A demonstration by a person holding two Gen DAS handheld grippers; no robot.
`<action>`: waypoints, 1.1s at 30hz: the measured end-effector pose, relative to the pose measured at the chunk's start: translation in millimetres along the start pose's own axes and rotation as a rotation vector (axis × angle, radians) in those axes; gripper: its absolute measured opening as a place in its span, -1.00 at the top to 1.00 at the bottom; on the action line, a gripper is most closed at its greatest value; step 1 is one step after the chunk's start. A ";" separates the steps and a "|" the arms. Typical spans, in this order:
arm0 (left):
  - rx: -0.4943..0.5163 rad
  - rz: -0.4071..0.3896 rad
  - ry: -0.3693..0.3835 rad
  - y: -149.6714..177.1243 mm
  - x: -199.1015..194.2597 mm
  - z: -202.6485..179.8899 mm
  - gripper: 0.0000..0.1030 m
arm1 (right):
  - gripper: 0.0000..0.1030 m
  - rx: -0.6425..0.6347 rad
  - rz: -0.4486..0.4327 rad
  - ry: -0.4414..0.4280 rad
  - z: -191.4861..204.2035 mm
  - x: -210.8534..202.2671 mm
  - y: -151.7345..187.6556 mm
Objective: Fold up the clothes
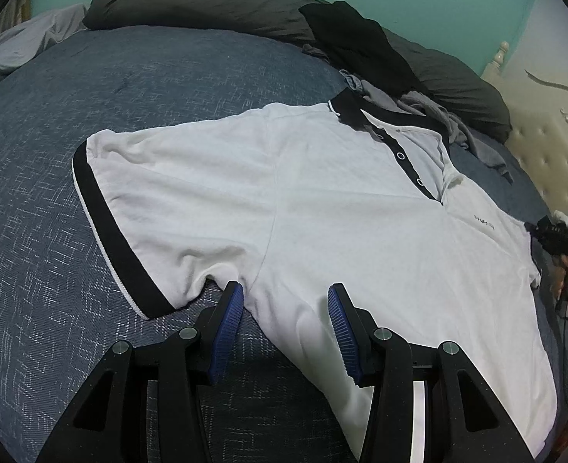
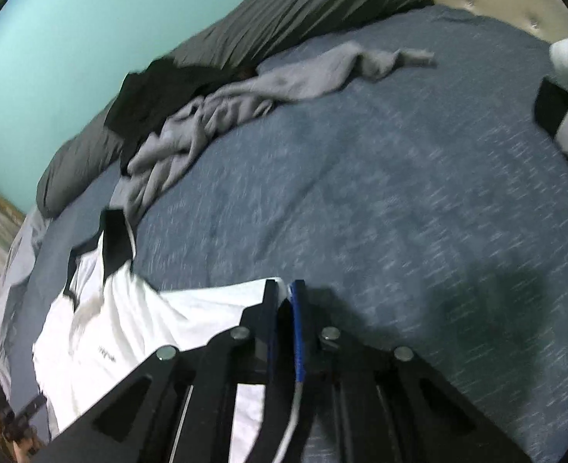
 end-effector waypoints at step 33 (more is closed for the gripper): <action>-0.013 -0.003 0.005 -1.0 -2.7 2.7 0.03 | 0.40 0.166 0.071 -0.058 -10.5 -30.8 28.5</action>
Point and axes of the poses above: each gripper's, at about its wrist camera, not at the fingertips, and x roughly the way its jaws point, z to its left, y to its underside, the point moved 6 cm from there along x, roughly the way its jaws point, and after that the axes turned 5 degrees about -z, right-handed, at the moved point
